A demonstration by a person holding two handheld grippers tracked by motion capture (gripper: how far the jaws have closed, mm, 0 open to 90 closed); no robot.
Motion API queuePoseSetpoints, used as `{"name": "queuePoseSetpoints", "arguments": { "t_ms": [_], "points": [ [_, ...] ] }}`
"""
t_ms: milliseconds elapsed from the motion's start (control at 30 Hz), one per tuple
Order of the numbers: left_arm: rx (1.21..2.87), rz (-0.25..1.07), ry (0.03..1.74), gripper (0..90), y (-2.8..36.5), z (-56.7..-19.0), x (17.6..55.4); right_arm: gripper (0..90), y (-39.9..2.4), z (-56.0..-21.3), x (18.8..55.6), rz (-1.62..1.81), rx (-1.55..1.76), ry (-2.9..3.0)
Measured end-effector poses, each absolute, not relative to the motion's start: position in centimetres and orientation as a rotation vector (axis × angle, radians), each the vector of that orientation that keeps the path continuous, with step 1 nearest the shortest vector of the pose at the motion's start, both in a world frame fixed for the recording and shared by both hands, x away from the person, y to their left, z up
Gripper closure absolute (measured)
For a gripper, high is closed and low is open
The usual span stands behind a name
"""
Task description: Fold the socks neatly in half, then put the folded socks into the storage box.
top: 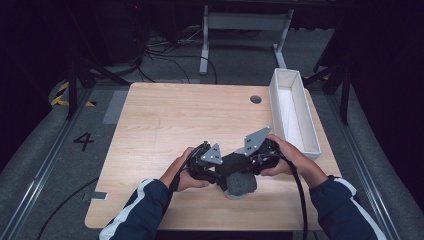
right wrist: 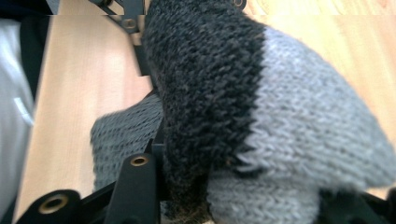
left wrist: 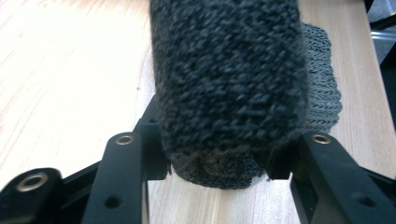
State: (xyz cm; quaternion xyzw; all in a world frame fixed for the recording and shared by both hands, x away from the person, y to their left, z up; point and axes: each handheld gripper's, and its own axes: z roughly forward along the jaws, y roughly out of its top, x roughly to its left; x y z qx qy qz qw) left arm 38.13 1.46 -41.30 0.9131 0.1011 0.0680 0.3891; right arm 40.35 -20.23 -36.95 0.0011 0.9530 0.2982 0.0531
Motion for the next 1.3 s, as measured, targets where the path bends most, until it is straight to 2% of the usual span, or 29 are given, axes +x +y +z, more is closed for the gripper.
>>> {"name": "queuePoseSetpoints", "arguments": {
  "t_ms": [67, 100, 133, 233, 300, 467, 700, 1133, 1300],
  "points": [
    [2.302, 0.204, 0.308, 35.0, 2.3, -41.0, 38.2, 60.1, -20.5, -36.5, 40.0, 0.903, 0.018, 2.845],
    [2.302, 0.204, 0.308, 32.1, 2.3, -41.0, 38.2, 60.1, -20.5, -36.5, 40.0, 0.903, 0.018, 2.845],
    [2.254, 0.192, 0.349, 32.1, 3.4, -40.8, 38.2, 60.2, -20.7, -36.3, 39.9, 0.911, 0.020, 2.839],
    [2.182, 0.209, 0.484, 24.0, 6.5, -40.5, 38.2, 60.4, -21.9, -35.3, 39.7, 0.937, 0.054, 2.782],
    [2.180, 0.233, 0.536, 22.0, 8.3, -41.0, 37.8, 60.5, -22.8, -34.8, 39.6, 0.962, 0.085, 2.747],
    [2.236, 0.196, 0.652, 22.5, 12.2, -44.0, 37.0, 60.8, -25.1, -33.6, 39.5, 1.008, 0.145, 2.661],
    [2.256, 0.157, 0.745, 24.6, 14.6, -46.9, 36.3, 60.9, -27.8, -31.5, 39.0, 1.039, 0.203, 2.589],
    [2.253, 0.150, 0.781, 24.6, 15.8, -47.7, 37.5, 60.8, -31.3, -29.1, 38.4, 1.051, 0.259, 2.499],
    [2.226, 0.195, 0.773, 25.3, 16.0, -48.1, 37.5, 60.7, -32.9, -27.9, 37.9, 1.063, 0.289, 2.449]
  ]
}}
